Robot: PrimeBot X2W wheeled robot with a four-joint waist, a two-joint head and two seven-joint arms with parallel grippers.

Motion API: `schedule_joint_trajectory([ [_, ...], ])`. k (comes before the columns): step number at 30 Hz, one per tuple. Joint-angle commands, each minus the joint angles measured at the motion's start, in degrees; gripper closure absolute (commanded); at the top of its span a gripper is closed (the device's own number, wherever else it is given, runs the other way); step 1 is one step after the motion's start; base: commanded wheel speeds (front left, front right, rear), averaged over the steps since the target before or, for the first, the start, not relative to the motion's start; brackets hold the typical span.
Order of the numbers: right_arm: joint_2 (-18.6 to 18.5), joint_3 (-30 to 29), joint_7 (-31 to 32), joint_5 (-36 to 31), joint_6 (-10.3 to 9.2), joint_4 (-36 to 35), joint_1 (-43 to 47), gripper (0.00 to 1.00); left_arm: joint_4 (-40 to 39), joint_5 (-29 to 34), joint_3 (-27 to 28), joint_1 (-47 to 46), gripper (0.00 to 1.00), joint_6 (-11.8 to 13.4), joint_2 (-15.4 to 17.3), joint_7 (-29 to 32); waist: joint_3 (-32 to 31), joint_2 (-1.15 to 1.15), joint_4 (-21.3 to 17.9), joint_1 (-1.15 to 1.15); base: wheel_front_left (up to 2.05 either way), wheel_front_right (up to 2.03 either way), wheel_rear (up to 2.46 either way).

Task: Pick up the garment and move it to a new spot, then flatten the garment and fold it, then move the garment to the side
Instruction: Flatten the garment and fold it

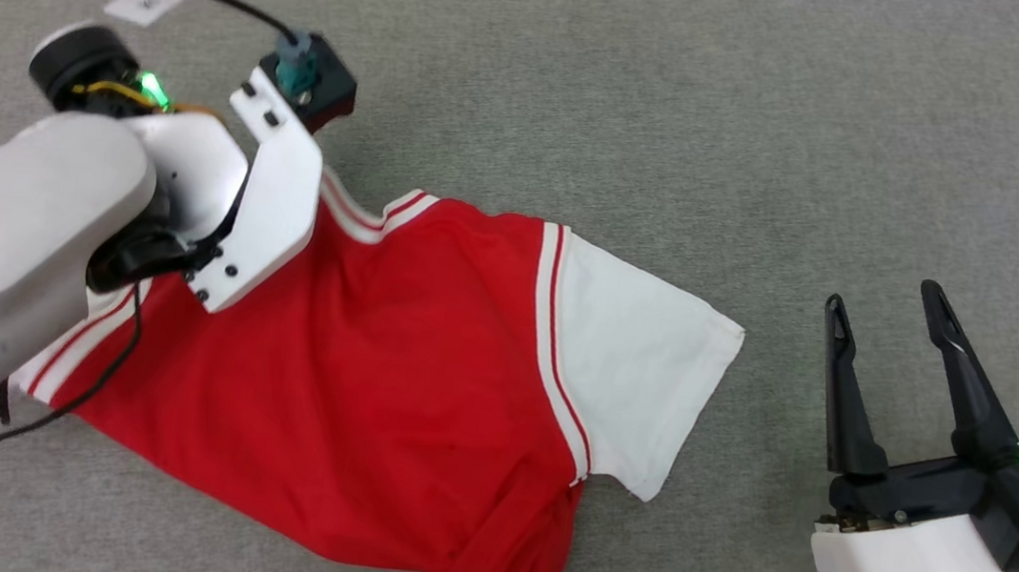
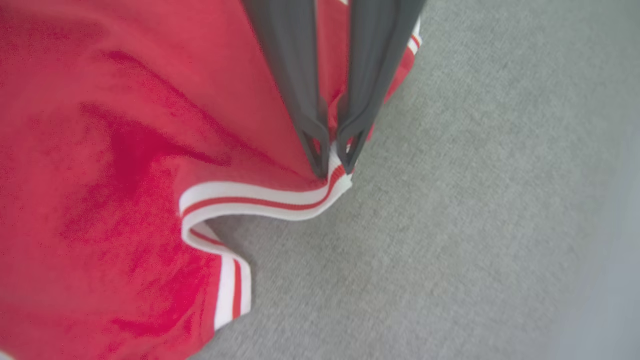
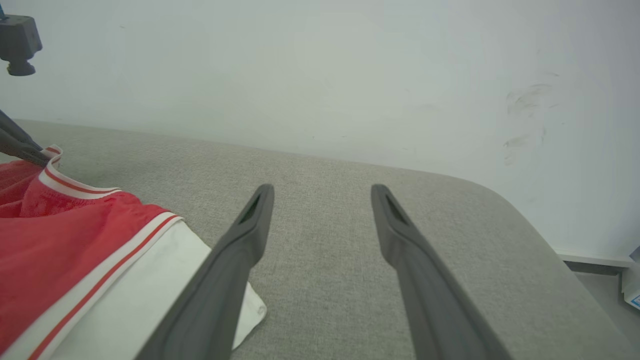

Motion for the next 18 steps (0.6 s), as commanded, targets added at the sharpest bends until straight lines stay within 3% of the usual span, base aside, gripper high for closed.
schedule_joint_trajectory([
  [1,-0.07,0.49,-0.12,0.07,-0.06,-0.07,-0.86,0.00,0.59,0.07,0.00,-0.63,1.00,0.04,-0.42,-1.67,0.00,0.00,-0.76,0.00,0.00,0.00,0.00],
  [7,-0.13,0.94,-0.12,-0.14,-0.06,-0.49,-1.00,0.00,5.60,0.17,0.73,-2.47,1.00,0.04,-5.14,-9.56,0.65,0.00,-2.20,0.00,0.00,0.00,0.00],
  [11,0.23,1.38,-0.12,-0.12,-0.06,-0.30,-1.80,0.00,11.27,1.50,0.31,-2.40,1.00,0.04,-10.29,-15.22,1.23,0.00,-3.35,0.00,0.00,0.00,0.00],
  [18,1.11,2.32,-0.12,0.26,-0.06,0.71,-2.99,0.00,18.12,3.90,-0.34,3.46,1.00,0.03,-13.26,-12.14,0.90,0.00,-4.21,0.00,0.00,0.00,0.00],
])
